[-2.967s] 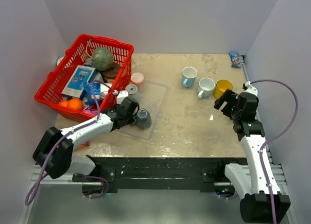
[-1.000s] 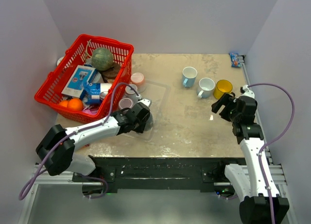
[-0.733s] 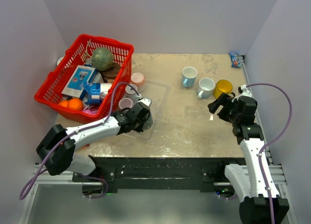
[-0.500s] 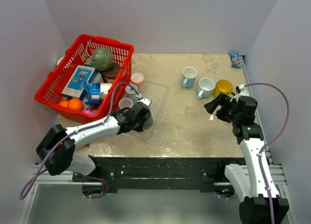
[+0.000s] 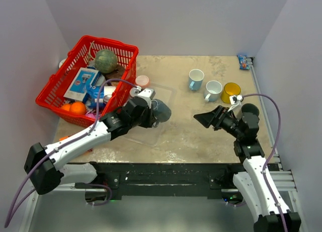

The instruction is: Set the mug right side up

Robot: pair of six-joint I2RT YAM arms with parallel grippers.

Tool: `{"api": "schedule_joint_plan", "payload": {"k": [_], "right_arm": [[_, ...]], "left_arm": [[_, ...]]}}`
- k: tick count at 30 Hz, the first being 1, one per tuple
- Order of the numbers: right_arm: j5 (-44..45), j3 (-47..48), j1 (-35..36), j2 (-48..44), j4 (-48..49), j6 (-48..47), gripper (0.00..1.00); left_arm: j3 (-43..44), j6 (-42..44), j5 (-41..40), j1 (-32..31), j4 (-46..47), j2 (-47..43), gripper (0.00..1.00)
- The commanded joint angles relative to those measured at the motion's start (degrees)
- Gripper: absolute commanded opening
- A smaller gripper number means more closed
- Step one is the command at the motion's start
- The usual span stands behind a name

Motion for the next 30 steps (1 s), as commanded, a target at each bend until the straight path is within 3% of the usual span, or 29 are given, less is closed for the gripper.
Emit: {"api": "schedule_joint_plan", "payload": {"k": [1,6,12,15,23,27,30], "right_arm": [[-1.21,-0.28,8.49,-1.85,16.91,5.85,0.99],[3.09,1.12,21.04,3.07,24.22,5.06,0.99],[11.88,5.07,30.73,10.79,27.66,3.03,0.99],[15.31,6.92,32.76,11.86,30.38,3.74,0.99],[20.06,9.30,33.73,8.18,32.67,4.00,0.92],[20.42,10.26,33.82,7.91,32.67,4.27,0.82],[19.80,11.23,33.74,8.78,32.15,4.88,0.66]], "left_arm": [[4.89,-4.65,6.47,-0.02,14.13,-5.68,0.00],[4.36,-9.91,16.13,-0.02,25.71,-7.26,0.00],[0.94,-17.63,22.21,-0.02,40.12,-10.16,0.00],[-1.53,-21.51,24.67,-0.02,47.08,-10.69,0.00],[-2.50,-23.64,26.26,-0.02,49.21,-11.39,0.00],[-3.02,-24.69,27.14,-0.02,50.97,-11.22,0.00],[-3.46,-25.04,27.14,-0.02,51.67,-11.13,0.00]]}}
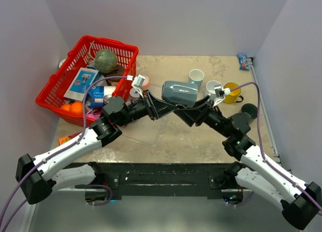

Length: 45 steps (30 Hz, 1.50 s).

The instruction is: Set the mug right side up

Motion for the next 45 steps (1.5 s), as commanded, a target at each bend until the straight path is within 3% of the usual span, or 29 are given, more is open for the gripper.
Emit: {"api": "schedule_joint_plan", "payload": {"k": [1,2,4,5,9,12,16,17,20,22,23,26,33,37,45], "right_arm": [[1.18,3.89,0.34,0.48,3.05,0.49,0.63],[1.01,4.07,0.34,0.57,3.23,0.58,0.54],[1.18,4.24,0.34,0.66,3.05,0.58,0.47],[1.61,4.24,0.34,0.57,3.23,0.84,0.32],[3.80,4.94,0.34,0.31,1.91,1.10,0.00],[6.00,5.47,0.34,-0.04,-0.90,0.75,0.00],[10.05,5.74,0.25,-1.71,-5.46,-0.04,0.00],[10.84,6.09,0.25,-2.41,-6.61,-0.73,0.00],[15.31,7.49,0.25,-3.64,-12.40,-2.40,0.00],[21.87,10.47,0.34,-3.73,-22.19,-3.72,0.00],[23.92,11.70,0.34,-3.65,-26.09,-5.03,0.00],[33.39,15.40,0.34,-2.33,-38.67,-8.37,0.00],[52.75,19.18,0.16,4.08,-62.57,-8.74,0.00],[55.06,18.66,-3.25,8.12,-65.68,-11.54,0.00],[45.14,14.09,-20.74,13.83,-58.05,-19.54,0.00]], "left_arm": [[-0.01,-1.68,1.46,-0.02,9.95,-2.17,0.00],[-0.01,-1.68,1.37,-0.02,9.95,-2.17,0.00],[-0.19,-1.77,1.64,-0.11,10.04,-1.91,0.00],[-0.36,-1.85,1.72,-0.02,10.13,-1.82,0.00],[-0.80,-1.07,2.95,-0.11,10.56,-1.56,0.00],[-0.19,1.65,3.40,-0.11,8.30,-1.47,0.04],[1.04,6.14,1.82,-0.11,2.41,-2.52,0.43],[1.22,7.10,1.03,-0.11,-0.74,-3.05,0.60],[2.44,11.76,-2.05,-0.11,-8.64,-3.40,0.80],[4.72,16.59,-3.90,-0.11,-13.05,-3.05,0.83],[5.95,18.17,-5.21,-0.11,-20.64,-2.44,0.85],[8.60,23.01,-10.56,-0.11,-30.43,-1.47,0.88],[6.76,24.95,-18.83,-0.11,-35.31,-2.43,0.91],[6.40,24.78,-19.81,-0.11,-35.14,-1.74,0.91],[5.70,24.08,-20.34,-0.20,-35.57,-0.68,0.91]]}}
